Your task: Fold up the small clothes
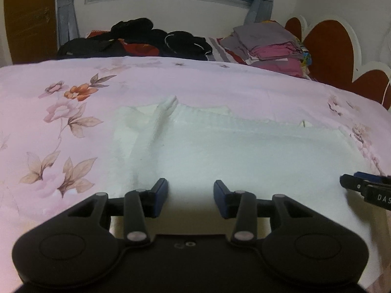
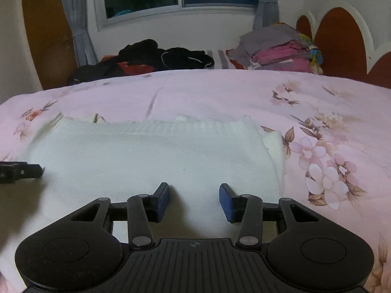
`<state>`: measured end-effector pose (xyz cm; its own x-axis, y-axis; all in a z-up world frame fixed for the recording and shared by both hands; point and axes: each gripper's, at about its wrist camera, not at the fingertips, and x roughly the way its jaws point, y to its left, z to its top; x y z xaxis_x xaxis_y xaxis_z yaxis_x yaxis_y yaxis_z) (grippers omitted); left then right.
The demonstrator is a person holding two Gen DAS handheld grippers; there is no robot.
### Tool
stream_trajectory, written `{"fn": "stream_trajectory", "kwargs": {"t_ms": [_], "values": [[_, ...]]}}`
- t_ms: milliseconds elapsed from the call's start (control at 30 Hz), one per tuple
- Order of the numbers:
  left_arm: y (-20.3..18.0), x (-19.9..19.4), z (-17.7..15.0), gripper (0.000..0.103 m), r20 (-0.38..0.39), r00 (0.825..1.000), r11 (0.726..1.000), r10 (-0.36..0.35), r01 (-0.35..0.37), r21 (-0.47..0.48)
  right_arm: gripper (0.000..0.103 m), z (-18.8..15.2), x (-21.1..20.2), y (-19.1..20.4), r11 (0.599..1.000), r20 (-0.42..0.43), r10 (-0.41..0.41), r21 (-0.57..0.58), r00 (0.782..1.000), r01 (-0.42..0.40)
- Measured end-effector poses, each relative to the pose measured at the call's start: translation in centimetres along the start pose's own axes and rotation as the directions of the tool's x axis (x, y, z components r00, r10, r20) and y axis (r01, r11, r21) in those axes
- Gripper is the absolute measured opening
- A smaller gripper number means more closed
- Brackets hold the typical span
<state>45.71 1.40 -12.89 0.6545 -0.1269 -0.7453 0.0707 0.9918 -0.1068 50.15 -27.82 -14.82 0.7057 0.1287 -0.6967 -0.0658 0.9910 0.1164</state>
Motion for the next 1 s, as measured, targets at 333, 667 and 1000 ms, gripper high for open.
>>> {"fn": "stream_trajectory", "kwargs": {"t_ms": [333, 667, 1000], "values": [[-0.7, -3.2, -3.0, 0.046, -0.024, 0.998, 0.998, -0.053, 0.054, 0.031, 0.044, -1.8, -4.5, 5.4, 0.994, 0.008, 0.105, -0.015, 0.994, -0.104], [0.3, -2.6, -3.9, 0.046, -0.036, 0.998, 0.997, -0.06, 0.061, 0.043, 0.044, -4.2, -3.2, 7.7, 0.998, -0.077, 0.036, -0.051, 0.996, -0.04], [1.0, -4.0, -4.4, 0.047, -0.053, 0.996, 0.996, -0.07, 0.073, 0.051, 0.045, -5.4, -5.7, 6.6, 1.0, -0.063, -0.017, 0.012, 0.998, 0.018]]}}
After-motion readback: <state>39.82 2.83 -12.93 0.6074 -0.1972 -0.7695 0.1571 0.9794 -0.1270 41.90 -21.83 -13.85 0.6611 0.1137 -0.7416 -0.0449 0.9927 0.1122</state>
